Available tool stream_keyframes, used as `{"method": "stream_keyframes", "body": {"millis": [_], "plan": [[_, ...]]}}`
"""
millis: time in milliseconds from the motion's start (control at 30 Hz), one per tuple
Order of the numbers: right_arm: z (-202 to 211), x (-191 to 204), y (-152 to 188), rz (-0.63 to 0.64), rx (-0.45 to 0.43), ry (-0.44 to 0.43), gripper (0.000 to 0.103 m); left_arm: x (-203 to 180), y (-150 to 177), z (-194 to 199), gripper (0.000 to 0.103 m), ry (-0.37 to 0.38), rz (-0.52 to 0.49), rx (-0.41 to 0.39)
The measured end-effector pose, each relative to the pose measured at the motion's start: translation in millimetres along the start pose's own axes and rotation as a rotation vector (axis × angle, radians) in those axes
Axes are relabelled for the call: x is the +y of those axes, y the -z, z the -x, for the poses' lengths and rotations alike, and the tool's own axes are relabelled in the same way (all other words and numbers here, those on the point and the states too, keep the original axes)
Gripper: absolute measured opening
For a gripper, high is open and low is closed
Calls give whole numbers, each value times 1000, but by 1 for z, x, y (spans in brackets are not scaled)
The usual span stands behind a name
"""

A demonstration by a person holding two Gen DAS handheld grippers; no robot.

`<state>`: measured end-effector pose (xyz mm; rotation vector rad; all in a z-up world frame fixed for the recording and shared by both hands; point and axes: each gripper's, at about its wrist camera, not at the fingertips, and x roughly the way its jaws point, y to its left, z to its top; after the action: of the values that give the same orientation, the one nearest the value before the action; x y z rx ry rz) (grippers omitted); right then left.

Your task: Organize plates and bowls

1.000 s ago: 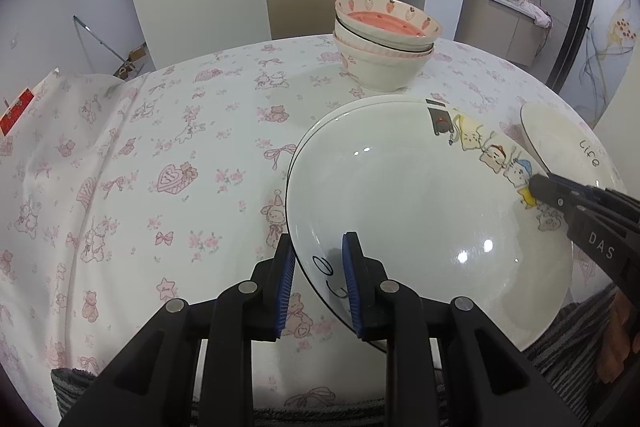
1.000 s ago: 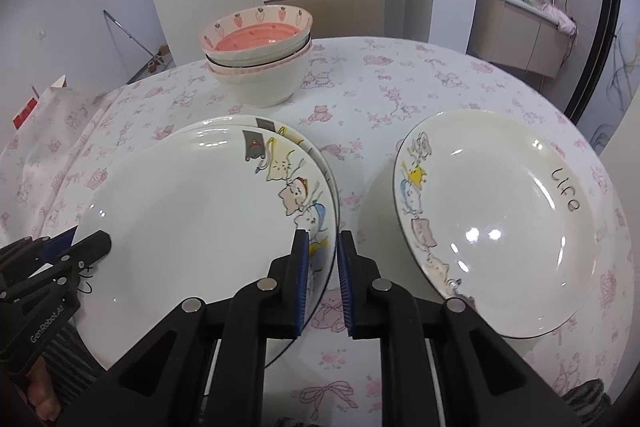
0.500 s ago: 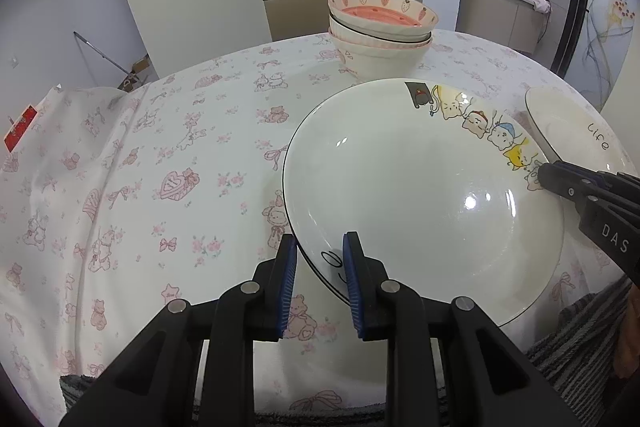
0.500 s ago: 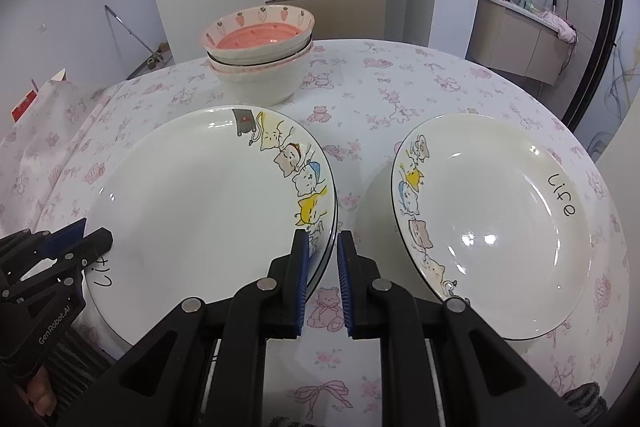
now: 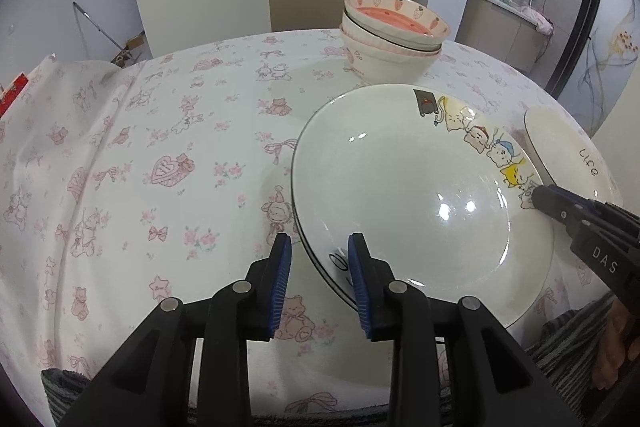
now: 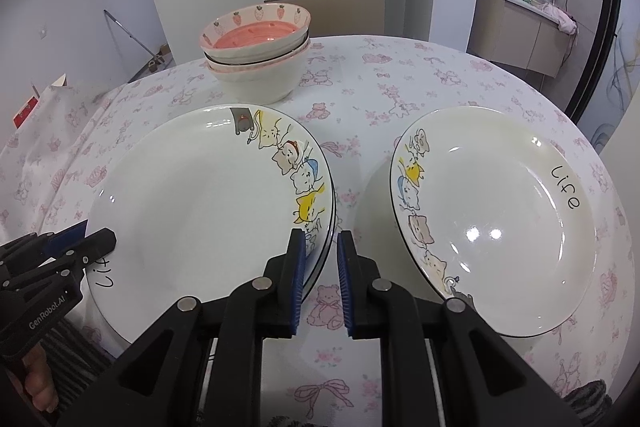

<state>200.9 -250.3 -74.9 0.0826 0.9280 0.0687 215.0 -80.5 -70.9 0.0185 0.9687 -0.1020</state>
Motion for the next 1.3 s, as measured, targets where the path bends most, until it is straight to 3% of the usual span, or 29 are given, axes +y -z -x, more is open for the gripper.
{"method": "stream_keyframes", "body": {"millis": [200, 433, 867, 1300], "plan": [[-3, -2, -1, -11, 3, -17, 14, -3, 1, 8, 30, 6, -24, -25], [-3, 2, 0, 9, -6, -4, 14, 5, 1, 3, 21, 47, 26, -3], [-1, -1, 1, -2, 10, -5, 16, 4, 0, 3, 21, 42, 20, -5], [-3, -7, -2, -62, 49, -45, 18, 20, -2, 0, 20, 120, 132, 0]]}}
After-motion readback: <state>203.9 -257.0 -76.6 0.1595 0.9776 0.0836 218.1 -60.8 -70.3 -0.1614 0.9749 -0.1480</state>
